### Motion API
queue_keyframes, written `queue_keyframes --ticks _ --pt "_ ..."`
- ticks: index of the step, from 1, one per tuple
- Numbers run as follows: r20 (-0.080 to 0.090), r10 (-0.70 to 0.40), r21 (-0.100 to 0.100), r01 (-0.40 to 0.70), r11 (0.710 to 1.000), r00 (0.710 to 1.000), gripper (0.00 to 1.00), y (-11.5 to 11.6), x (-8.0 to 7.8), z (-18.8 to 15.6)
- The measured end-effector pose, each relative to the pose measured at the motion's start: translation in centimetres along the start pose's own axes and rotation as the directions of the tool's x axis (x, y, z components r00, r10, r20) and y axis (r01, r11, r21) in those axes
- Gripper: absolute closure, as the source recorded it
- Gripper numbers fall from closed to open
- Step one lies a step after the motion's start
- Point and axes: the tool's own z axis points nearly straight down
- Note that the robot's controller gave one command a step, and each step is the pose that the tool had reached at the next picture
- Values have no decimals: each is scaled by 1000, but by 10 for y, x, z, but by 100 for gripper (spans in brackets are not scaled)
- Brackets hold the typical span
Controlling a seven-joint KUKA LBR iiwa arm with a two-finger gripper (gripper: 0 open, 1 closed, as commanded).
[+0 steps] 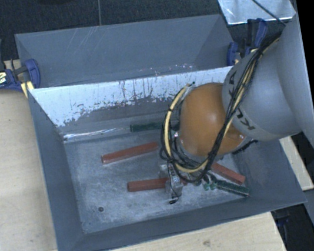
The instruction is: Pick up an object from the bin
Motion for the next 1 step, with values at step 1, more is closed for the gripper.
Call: queue_keyframes --ticks 1 --pt "-7 -10 1 10 1000 1000 100 -19 -3 -141"
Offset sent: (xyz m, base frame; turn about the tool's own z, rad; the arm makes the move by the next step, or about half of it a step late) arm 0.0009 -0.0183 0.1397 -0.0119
